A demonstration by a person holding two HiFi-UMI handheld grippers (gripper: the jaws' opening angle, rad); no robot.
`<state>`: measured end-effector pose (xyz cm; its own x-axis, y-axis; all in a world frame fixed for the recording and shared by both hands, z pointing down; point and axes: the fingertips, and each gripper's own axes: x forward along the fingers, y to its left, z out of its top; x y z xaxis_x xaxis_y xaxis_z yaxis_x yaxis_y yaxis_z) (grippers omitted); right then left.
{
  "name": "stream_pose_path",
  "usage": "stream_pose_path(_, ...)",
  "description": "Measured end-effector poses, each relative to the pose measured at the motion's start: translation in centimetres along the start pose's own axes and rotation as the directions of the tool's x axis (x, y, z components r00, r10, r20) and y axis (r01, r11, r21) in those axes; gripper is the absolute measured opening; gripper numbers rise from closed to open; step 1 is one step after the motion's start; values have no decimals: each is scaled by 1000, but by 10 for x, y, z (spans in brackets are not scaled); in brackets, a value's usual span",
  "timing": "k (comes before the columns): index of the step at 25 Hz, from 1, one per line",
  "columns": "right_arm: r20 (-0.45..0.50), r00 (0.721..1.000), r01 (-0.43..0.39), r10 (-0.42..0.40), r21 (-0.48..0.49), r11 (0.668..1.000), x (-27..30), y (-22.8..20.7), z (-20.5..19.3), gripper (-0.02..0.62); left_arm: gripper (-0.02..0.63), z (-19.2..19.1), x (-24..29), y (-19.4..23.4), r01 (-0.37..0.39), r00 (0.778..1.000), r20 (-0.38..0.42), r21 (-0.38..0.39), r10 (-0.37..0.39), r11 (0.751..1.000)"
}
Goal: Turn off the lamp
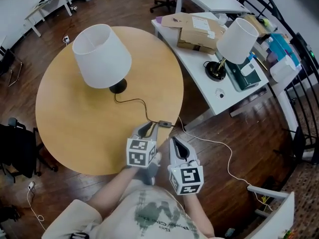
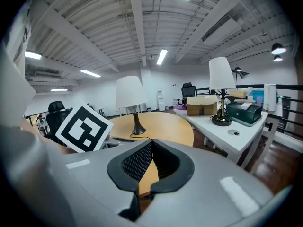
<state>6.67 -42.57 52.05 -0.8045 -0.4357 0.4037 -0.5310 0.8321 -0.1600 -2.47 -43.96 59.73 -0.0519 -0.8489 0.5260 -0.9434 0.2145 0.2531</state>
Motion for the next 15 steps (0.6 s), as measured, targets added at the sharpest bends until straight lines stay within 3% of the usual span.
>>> stream_pose_path(7, 69, 997, -43, 46, -49, 998, -25, 44, 9, 0, 64, 26, -77, 4, -21, 986, 169, 17, 18, 1000)
stream_pose_path(15, 135, 983, -112, 124, -93, 989, -54, 108, 15, 0, 64, 33, -174, 7, -64, 956, 287, 18, 56, 998)
